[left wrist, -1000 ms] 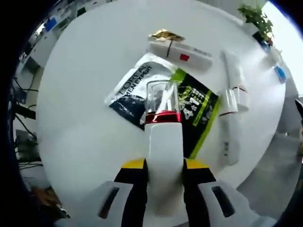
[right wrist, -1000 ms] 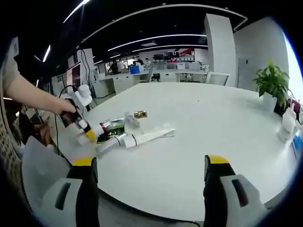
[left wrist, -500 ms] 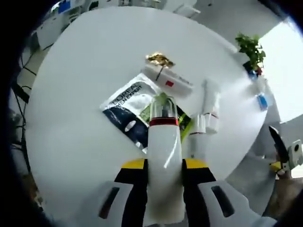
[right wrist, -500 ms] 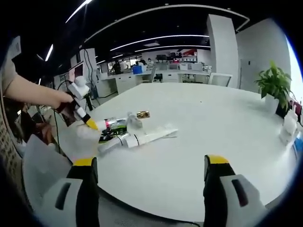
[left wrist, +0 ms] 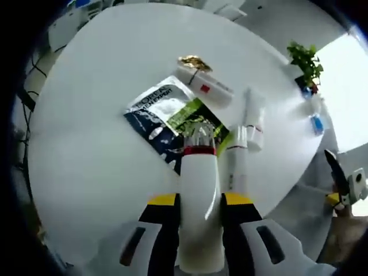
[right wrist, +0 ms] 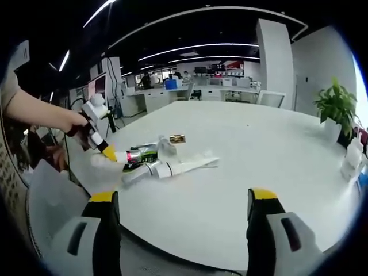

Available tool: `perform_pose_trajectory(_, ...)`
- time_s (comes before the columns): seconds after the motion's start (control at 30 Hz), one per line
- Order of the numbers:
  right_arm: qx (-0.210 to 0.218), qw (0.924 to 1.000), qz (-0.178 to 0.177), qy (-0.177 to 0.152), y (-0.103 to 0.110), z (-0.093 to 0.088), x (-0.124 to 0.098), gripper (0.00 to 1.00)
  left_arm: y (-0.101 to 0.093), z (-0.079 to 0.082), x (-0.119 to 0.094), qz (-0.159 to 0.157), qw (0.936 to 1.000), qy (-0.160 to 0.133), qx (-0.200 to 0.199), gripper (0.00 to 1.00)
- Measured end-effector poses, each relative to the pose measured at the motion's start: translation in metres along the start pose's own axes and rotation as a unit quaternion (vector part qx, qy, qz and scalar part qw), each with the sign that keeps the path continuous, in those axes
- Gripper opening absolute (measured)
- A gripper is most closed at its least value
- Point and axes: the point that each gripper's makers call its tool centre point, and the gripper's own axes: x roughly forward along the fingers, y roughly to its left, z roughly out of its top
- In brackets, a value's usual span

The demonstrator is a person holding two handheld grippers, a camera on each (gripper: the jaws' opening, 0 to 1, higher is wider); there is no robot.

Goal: Arrange the skincare products in the storage area until every visible bottle or jar stands upright without overlapping.

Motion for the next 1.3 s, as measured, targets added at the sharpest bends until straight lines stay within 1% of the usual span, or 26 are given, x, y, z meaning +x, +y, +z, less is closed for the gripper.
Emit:
perform_pose_trajectory(0.1, -0.002, 1.0, 0.001, 0.0, 0.001, 0.0, 0.0, 0.92, 0.0, -0.002, 0.002, 0.008, 0.9999, 0.006, 0.012, 0.24)
perform_pose_trajectory(0.2, -0.004, 1.0, 0.003, 0.001, 0.002, -0.001, 0.0, 0.92, 0.004, -0.009, 0.006, 0.034, 0.9979, 0.024, 0.05, 0.24)
perform_pose_trajectory(0.23, -0.005, 1.0, 0.003, 0.001, 0.002, -0.001, 0.0, 0.92, 0.004, -0.013, 0.009, 0.047, 0.996, 0.033, 0.069, 0.24)
perform_pose_trajectory(0.3, -0.007, 1.0, 0.004, 0.003, 0.003, -0.001, 0.001, 0.92, 0.005, -0.019, 0.015, 0.063, 0.9924, 0.047, 0.095, 0.24)
perform_pose_trajectory(0.4, -0.013, 0.9999, 0.006, 0.006, 0.003, -0.003, 0.001, 0.92, 0.004, -0.025, 0.021, 0.073, 0.9885, 0.06, 0.118, 0.24)
perform_pose_trajectory(0.53, -0.018, 0.9998, 0.007, 0.009, 0.004, -0.004, 0.001, 0.92, 0.009, -0.033, 0.027, 0.093, 0.9802, 0.085, 0.153, 0.24)
perform_pose_trajectory(0.63, -0.019, 0.9997, 0.007, 0.01, 0.004, -0.005, 0.001, 0.91, 0.009, -0.037, 0.028, 0.095, 0.9776, 0.094, 0.163, 0.24)
perform_pose_trajectory(0.77, -0.018, 0.9998, 0.005, 0.01, 0.004, -0.005, 0.001, 0.91, 0.01, -0.036, 0.026, 0.093, 0.9774, 0.098, 0.162, 0.24)
perform_pose_trajectory(0.93, -0.019, 0.9998, 0.003, 0.009, 0.002, -0.005, 0.001, 0.91, 0.011, -0.037, 0.026, 0.09, 0.9756, 0.112, 0.166, 0.24)
perform_pose_trajectory(1.0, -0.02, 0.9998, 0.002, 0.01, 0.003, -0.005, 0.001, 0.91, 0.01, -0.037, 0.026, 0.085, 0.9741, 0.12, 0.172, 0.25)
perform_pose_trajectory(1.07, -0.02, 0.9997, 0.002, 0.01, 0.003, -0.005, 0.0, 0.91, 0.011, -0.037, 0.026, 0.082, 0.972, 0.121, 0.185, 0.25)
perform_pose_trajectory(1.13, -0.021, 0.9997, 0.001, 0.01, 0.003, -0.006, 0.0, 0.91, 0.012, -0.036, 0.026, 0.088, 0.9675, 0.124, 0.202, 0.25)
perform_pose_trajectory(1.17, -0.022, 0.9997, 0.001, 0.011, 0.002, -0.006, 0.0, 0.91, 0.013, -0.035, 0.026, 0.094, 0.9641, 0.126, 0.214, 0.25)
perform_pose_trajectory(1.23, -0.022, 0.9997, 0.0, 0.011, 0.002, -0.007, -0.001, 0.91, 0.013, -0.034, 0.026, 0.095, 0.9634, 0.128, 0.215, 0.25)
perform_pose_trajectory(1.3, -0.023, 0.9997, 0.0, 0.012, 0.002, -0.007, -0.001, 0.91, 0.013, -0.032, 0.027, 0.093, 0.9641, 0.129, 0.212, 0.25)
